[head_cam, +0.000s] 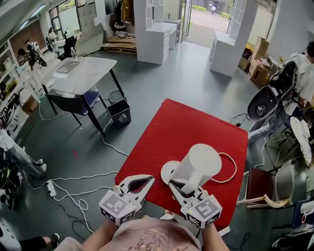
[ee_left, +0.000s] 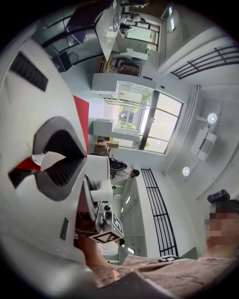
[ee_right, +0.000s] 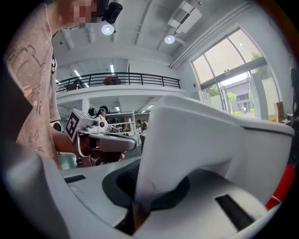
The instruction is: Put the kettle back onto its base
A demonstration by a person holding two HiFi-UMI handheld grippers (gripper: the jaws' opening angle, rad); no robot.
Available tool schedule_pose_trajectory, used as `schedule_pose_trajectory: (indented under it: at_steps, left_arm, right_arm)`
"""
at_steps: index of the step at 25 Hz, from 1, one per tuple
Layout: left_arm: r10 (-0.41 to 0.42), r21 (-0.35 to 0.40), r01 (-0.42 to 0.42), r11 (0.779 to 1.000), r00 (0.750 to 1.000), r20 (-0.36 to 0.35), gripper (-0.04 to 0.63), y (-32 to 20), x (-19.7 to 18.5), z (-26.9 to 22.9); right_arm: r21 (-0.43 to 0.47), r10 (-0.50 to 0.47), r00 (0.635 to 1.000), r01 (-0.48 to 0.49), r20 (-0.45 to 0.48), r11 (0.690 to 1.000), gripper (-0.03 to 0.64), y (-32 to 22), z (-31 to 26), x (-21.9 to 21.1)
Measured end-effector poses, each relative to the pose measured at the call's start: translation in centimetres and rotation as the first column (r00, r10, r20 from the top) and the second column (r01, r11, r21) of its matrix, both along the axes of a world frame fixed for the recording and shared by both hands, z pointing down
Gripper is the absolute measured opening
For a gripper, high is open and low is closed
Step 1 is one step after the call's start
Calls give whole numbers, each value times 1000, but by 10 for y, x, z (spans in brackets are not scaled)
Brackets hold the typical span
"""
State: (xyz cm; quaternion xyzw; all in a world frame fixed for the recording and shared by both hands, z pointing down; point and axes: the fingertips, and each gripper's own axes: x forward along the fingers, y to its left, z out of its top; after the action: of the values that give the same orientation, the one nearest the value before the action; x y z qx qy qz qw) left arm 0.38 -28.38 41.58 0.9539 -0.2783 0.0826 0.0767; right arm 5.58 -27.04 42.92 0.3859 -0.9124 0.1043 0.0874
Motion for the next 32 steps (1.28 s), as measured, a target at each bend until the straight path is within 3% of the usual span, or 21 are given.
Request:
schedule_pose_trajectory:
  at_steps: [19, 32]
  left_arm:
    - [-119, -27, 119, 992, 993, 9, -3, -21, -34, 5]
    - [-95, -31, 96, 995, 995, 29, -3, -27, -23, 13]
  right_arm:
    - [12, -99, 995, 98, 17, 995, 38, -48, 22, -28]
    - [22, -144, 989, 145, -32, 989, 41, -48, 57, -38]
